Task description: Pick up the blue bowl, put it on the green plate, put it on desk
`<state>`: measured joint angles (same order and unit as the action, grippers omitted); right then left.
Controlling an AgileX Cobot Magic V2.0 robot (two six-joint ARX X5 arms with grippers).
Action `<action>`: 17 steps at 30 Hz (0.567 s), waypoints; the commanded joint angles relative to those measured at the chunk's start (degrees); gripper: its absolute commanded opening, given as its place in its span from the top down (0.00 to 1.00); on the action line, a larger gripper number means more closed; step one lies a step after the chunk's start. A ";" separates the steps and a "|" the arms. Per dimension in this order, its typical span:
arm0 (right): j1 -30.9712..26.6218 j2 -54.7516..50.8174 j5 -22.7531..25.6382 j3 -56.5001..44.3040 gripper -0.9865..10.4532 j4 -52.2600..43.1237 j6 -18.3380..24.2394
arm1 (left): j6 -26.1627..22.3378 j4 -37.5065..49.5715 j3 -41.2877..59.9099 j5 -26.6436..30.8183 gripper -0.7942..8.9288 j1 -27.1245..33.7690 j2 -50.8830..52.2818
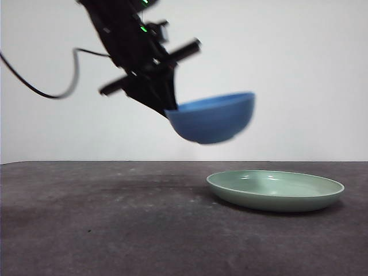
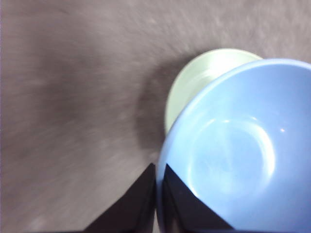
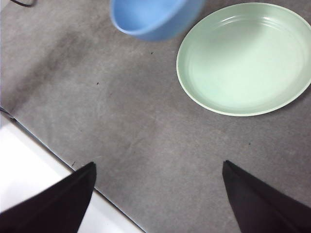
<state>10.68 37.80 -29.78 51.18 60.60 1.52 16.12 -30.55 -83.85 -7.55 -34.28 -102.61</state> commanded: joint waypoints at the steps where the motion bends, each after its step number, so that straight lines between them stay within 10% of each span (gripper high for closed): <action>1: 0.20 0.15 0.11 1.03 0.55 -0.48 -1.11 | 1.07 0.26 -5.29 -0.20 0.91 -2.01 -5.33; 17: 0.20 -2.23 1.79 1.03 0.55 0.46 -1.97 | 1.07 -3.19 -22.38 -0.17 0.91 -6.27 -24.72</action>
<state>10.68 35.33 -28.10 51.18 61.14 0.12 16.67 -34.06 -104.14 -7.60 -40.01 -125.91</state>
